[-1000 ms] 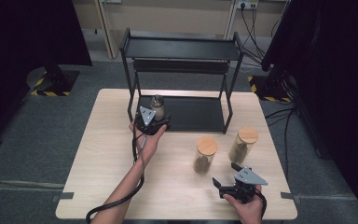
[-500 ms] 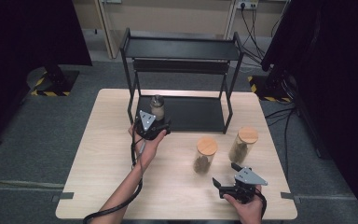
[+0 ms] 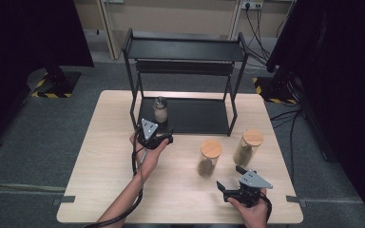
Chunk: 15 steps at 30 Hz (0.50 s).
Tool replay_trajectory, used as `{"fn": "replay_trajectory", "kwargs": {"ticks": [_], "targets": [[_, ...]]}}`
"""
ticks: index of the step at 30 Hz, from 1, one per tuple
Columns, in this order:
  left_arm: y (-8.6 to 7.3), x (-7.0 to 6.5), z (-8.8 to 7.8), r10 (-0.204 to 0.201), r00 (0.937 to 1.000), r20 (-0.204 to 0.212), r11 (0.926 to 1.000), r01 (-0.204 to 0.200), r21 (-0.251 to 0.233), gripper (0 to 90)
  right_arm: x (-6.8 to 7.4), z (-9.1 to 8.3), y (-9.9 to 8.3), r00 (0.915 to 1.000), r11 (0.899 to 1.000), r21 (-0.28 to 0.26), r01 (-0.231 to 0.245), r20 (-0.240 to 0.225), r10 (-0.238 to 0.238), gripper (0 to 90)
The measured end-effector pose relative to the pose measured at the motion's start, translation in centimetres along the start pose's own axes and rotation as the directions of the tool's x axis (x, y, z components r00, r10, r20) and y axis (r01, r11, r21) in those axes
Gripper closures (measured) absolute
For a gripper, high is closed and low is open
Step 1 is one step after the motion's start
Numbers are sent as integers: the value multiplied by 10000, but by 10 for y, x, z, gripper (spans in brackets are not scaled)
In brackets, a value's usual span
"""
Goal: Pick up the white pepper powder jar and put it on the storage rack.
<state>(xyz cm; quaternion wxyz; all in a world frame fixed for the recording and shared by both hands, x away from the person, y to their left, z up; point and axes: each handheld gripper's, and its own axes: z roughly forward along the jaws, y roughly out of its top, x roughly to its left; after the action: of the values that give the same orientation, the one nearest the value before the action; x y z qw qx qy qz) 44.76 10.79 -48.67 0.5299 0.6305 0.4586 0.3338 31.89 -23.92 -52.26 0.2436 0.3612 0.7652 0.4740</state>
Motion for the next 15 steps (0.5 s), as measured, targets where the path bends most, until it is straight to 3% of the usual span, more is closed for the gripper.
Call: {"fn": "replay_trajectory", "kwargs": {"ticks": [15], "targets": [[-12,-7,-14,-125,9990,433,9999,120,119,127,0,0,0,10000,10000,-3,18,-2,-18,35]]}}
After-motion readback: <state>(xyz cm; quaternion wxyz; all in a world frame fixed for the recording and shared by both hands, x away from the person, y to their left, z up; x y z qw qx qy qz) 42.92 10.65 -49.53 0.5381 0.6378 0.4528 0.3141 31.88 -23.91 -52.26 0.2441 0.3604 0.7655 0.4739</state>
